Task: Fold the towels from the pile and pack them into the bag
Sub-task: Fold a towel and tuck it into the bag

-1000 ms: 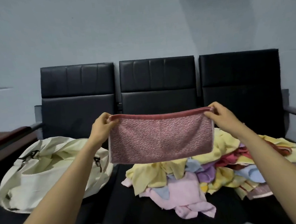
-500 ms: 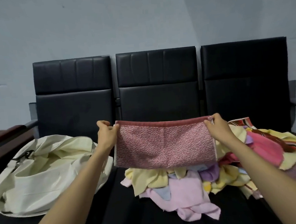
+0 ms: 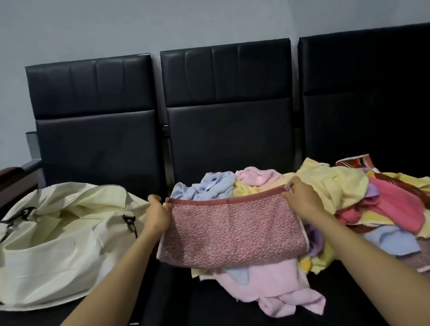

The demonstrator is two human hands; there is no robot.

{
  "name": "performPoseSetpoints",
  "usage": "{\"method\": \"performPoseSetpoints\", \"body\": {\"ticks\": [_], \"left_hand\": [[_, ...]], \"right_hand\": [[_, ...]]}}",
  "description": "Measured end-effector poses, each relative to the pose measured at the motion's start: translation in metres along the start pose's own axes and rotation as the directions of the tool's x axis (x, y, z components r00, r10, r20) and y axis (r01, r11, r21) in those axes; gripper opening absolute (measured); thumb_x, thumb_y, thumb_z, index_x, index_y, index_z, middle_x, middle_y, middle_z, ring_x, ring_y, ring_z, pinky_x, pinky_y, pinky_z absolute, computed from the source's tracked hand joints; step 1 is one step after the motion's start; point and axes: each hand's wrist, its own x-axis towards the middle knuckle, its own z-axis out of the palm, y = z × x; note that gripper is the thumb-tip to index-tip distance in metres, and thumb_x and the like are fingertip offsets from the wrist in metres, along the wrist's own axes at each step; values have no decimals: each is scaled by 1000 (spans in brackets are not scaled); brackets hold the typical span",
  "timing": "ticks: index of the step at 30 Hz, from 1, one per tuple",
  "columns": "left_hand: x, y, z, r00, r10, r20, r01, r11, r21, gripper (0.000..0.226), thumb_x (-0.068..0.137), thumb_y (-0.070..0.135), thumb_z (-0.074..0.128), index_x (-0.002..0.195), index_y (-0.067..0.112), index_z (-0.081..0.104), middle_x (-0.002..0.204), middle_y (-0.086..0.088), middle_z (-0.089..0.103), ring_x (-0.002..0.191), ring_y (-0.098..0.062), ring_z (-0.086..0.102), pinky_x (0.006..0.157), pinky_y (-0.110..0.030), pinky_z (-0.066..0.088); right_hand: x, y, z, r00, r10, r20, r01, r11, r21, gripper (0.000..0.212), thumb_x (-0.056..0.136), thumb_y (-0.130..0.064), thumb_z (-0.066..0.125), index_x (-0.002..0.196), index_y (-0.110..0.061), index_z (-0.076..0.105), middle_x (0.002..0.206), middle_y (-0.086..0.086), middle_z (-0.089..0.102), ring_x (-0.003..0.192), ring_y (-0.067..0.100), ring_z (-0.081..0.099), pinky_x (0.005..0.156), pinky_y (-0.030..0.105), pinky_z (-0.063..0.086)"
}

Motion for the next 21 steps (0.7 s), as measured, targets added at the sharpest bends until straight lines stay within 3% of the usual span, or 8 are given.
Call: {"method": "performPoseSetpoints", "body": {"ticks": [2,5,8,13,16,17,19,21], "left_hand": [[6,4,0,1000,4,21,-3,1000,-22,31,97,18,51,121,1,41,116,-23,57,97,-32,57,74,-33,40],[7,34,-9,981,30,191,-9,994,-109,11,95,14,53,101,6,53,79,-14,61,56,-16,57,45,-28,47],[-9,80,-11,901,120,417,-7,965,-261,18,95,4,48,86,1,63,58,-3,58,46,-11,57,44,-23,51],[-32,139,18,810,214,546,4,928,-371,18,97,0,43,88,-4,59,60,-7,62,54,-15,63,49,-25,54],[-47,160,51,760,203,617,33,937,-349,12,96,-2,45,92,-5,55,69,-16,63,56,-20,67,52,-31,58],[-51,164,62,752,188,632,49,940,-338,10,95,-3,46,88,-4,53,72,-18,62,59,-23,68,57,-36,60],[-54,166,83,753,177,633,34,951,-306,13,93,-4,50,81,1,51,77,-16,61,68,-25,67,68,-38,61],[-55,163,100,746,179,641,22,956,-292,14,94,0,52,81,6,51,85,-14,62,76,-25,66,72,-35,59]], "right_hand": [[-3,-2,10,989,-108,-103,93,986,-141,30,93,-16,56,121,-8,49,116,11,56,110,31,51,80,36,41],[-14,-21,18,960,-250,-124,252,968,-4,25,92,-12,57,116,-9,56,114,8,59,104,23,54,82,31,45],[-26,-33,27,951,-301,66,282,937,206,13,93,-16,59,104,-13,66,100,0,66,91,15,60,78,24,44],[-37,-12,36,817,-368,444,364,926,97,26,94,-13,55,116,-16,68,117,1,68,109,18,59,92,29,44],[-44,-6,24,938,-202,282,50,883,467,27,97,-18,48,102,-4,71,99,6,73,97,17,65,87,30,51],[-44,-5,17,964,-81,253,-106,757,645,29,99,-19,45,92,-4,70,79,2,74,81,12,69,72,24,54],[-40,3,6,948,78,307,-299,547,782,37,104,-26,38,84,-9,64,55,-6,66,52,2,63,46,14,45],[-34,15,-1,924,95,370,-368,478,797,44,101,-45,38,96,-12,66,71,-2,72,67,9,68,56,20,50]]}}
